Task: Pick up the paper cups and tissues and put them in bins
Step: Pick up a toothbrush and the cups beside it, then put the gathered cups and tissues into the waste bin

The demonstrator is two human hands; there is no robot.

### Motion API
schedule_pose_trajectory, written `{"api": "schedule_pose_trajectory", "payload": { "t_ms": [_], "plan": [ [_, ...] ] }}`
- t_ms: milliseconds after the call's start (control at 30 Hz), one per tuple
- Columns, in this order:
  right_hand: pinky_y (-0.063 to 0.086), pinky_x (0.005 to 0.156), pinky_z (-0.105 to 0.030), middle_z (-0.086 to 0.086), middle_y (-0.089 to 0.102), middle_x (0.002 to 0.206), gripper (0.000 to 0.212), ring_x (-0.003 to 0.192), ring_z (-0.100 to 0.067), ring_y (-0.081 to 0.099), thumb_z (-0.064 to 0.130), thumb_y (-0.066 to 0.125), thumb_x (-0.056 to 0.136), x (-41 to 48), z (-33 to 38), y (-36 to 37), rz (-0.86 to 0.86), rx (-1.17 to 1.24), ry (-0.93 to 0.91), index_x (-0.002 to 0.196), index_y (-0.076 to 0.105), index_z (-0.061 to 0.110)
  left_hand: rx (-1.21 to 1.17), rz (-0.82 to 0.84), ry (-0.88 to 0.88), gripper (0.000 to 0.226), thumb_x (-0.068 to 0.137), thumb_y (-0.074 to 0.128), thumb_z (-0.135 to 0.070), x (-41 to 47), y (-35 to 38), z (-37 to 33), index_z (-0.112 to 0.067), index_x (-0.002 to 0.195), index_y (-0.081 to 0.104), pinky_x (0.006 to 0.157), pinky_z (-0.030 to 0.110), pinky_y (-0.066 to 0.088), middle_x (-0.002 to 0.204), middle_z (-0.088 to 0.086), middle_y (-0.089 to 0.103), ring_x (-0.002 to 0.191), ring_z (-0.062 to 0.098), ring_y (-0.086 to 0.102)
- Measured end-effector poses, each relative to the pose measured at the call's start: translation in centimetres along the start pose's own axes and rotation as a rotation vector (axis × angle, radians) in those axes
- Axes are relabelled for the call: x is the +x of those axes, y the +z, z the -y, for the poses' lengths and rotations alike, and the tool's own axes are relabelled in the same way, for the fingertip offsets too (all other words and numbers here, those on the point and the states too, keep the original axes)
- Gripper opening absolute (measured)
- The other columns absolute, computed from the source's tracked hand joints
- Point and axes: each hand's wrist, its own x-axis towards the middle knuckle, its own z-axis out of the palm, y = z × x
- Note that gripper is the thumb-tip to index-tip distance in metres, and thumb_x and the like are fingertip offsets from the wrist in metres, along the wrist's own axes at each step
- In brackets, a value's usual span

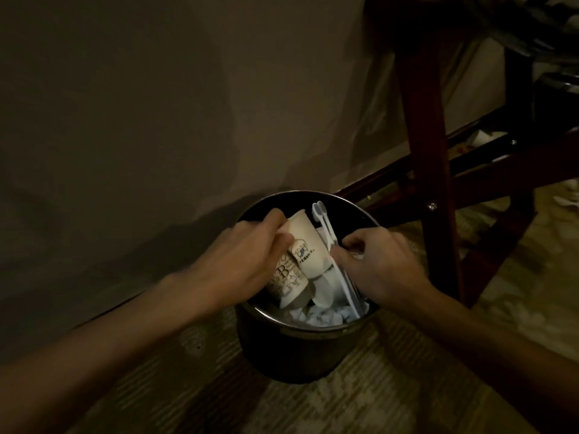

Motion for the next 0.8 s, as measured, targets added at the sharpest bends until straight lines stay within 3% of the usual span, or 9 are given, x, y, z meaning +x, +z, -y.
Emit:
{"api": "schedule_pose_trajectory", "payload": {
  "t_ms": [133,167,233,300,367,500,633,733,800],
  "plan": [
    [0.051,0.073,-0.026,0.009,0.062,0.084,0.016,0.083,-0.009,0.061,0.03,0.066,0.091,-2.6,-0.8,-2.7,-0.054,0.09,-0.119,0.094,0.069,0.015,0.262,-0.09,0.01,0.043,0.098,0.035,-0.052,0.7,-0.6,-1.3,-0.025,0.13,0.044,0.076,0.033,0.042,0.119,0.004,0.053,0.099,0.021,0.055],
    [0.051,0.07,-0.026,0.01,0.062,0.081,0.012,0.079,-0.007,0.061,0.029,0.067,0.09,-3.5,-1.1,-3.7,-0.052,0.106,-0.143,0.091,0.068,0.017,0.274,-0.138,0.048,0.043,0.097,0.036,-0.053,1.0,-1.2,-2.2,-0.023,0.126,0.048,0.074,0.033,0.042,0.115,0.004,0.054,0.098,0.02,0.055],
    [0.049,0.056,-0.022,0.008,0.062,0.067,0.012,0.064,-0.006,0.06,0.033,0.067,0.087,-5.6,-2.0,-6.1,-0.042,0.13,-0.123,0.079,0.064,0.025,0.214,-0.205,0.178,0.035,0.094,0.036,-0.053,1.6,-2.5,-5.0,-0.025,0.097,0.057,0.06,0.029,0.039,0.087,-0.006,0.059,0.076,0.011,0.057],
    [0.044,0.047,-0.021,0.011,0.061,0.064,0.019,0.055,-0.006,0.057,0.046,0.062,0.082,-8.2,-3.3,-8.9,-0.027,0.15,-0.072,0.071,0.057,0.03,0.111,-0.137,0.305,0.037,0.093,0.04,-0.051,2.1,-3.4,-9.1,-0.027,0.07,0.055,0.047,0.023,0.033,0.055,-0.008,0.052,0.053,0.009,0.054],
    [0.043,0.046,-0.023,0.014,0.061,0.068,0.024,0.054,-0.005,0.057,0.055,0.057,0.078,-11.4,-5.0,-11.9,-0.03,0.152,-0.036,0.071,0.055,0.033,0.075,-0.015,0.455,0.042,0.093,0.043,-0.049,2.3,-3.5,-13.9,-0.026,0.059,0.05,0.042,0.02,0.031,0.046,-0.004,0.049,0.047,0.009,0.053],
    [0.049,0.054,-0.037,0.01,0.059,0.069,0.031,0.06,-0.009,0.059,0.064,0.054,0.071,-18.9,-10.3,-16.9,-0.053,0.099,0.091,0.081,0.055,0.036,0.168,0.116,0.73,0.043,0.089,0.034,-0.062,2.2,-1.8,-24.2,-0.03,0.064,0.051,0.045,0.026,0.033,0.059,-0.013,0.056,0.057,0.002,0.054],
    [0.051,0.061,-0.028,0.015,0.06,0.076,0.037,0.071,-0.001,0.06,0.069,0.052,0.071,-27.7,-18.5,-20.1,-0.002,0.019,0.333,0.093,0.055,0.039,0.188,0.257,0.938,0.043,0.088,0.029,-0.063,1.3,4.4,-35.3,-0.031,0.069,0.05,0.05,0.032,0.043,0.059,-0.011,0.052,0.055,0.004,0.052],
    [0.046,0.059,-0.021,0.014,0.058,0.069,0.029,0.07,0.001,0.058,0.062,0.054,0.074,-34.7,-23.9,-21.5,-0.054,0.046,0.508,0.089,0.056,0.037,0.181,0.369,0.985,0.042,0.088,0.036,-0.063,-0.6,11.8,-42.9,-0.028,0.069,0.052,0.047,0.029,0.036,0.058,-0.011,0.051,0.054,0.004,0.05],
    [0.047,0.059,-0.025,0.012,0.058,0.066,0.027,0.065,-0.002,0.057,0.056,0.056,0.076,-39.0,-27.4,-22.1,-0.111,0.099,0.592,0.088,0.059,0.033,0.195,0.466,1.013,0.043,0.088,0.034,-0.062,-2.2,17.1,-47.2,-0.027,0.071,0.053,0.049,0.027,0.034,0.062,-0.011,0.052,0.058,0.004,0.05]
  ]
}}
